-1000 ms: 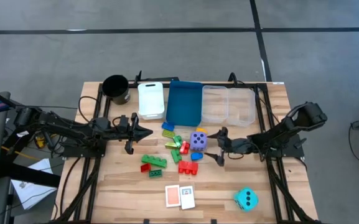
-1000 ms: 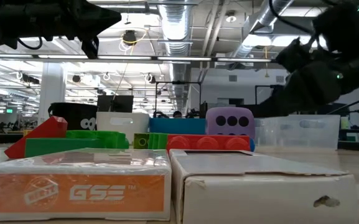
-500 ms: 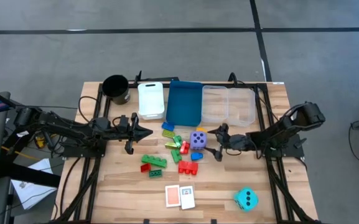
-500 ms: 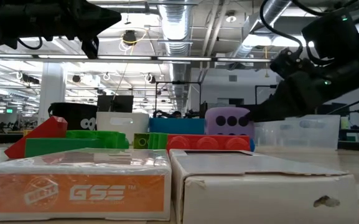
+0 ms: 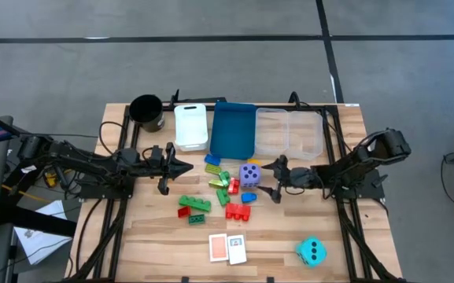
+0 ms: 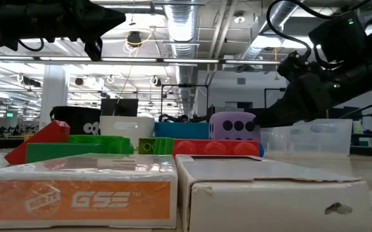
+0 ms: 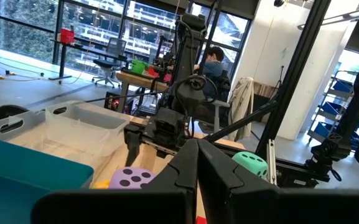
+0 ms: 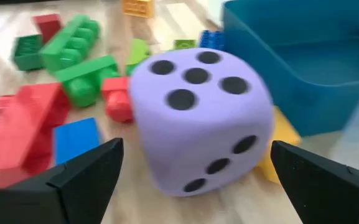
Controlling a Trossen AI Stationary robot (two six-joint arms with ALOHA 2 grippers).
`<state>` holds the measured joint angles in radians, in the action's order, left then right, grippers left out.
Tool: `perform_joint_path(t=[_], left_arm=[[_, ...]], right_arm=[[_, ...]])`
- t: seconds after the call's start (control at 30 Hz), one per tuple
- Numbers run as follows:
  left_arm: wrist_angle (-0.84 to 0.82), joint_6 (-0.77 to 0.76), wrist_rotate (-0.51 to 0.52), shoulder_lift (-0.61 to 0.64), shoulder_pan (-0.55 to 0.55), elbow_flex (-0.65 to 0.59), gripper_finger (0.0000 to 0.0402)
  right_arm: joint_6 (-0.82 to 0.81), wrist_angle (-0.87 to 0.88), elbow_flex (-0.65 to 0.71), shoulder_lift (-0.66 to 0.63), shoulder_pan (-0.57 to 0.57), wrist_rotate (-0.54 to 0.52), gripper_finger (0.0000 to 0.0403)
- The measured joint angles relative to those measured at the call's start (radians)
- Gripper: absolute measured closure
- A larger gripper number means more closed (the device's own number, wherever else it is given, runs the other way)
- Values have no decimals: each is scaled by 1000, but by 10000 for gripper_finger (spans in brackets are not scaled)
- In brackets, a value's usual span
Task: Pick & Place Toys
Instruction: Put the violet dice into the blue bin
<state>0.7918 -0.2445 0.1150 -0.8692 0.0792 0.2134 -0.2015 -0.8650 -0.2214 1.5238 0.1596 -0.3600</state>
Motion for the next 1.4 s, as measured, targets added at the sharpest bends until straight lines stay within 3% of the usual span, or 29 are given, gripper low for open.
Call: perform_joint_path(t=[0.33,0.43,0.67,1.0,1.2,1.4], left_arm=[[0,0,0,0,0,0,402],[0,0,0,0,0,0,402],[-1,0,0,0,0,0,402],[-3,0,0,0,0,0,402],[-3,0,0,0,0,0,402],[-3,0,0,0,0,0,402]], right_arm=[[18,1,-54,0,5,238,3],[7,31,-74,0,10,256,3],[8,143,-125,0,13,175,3],[0,444,-268,-1,22,165,3],[8,662,-369,-1,91,-24,3],[51,685,-387,-1,174,-203,3]])
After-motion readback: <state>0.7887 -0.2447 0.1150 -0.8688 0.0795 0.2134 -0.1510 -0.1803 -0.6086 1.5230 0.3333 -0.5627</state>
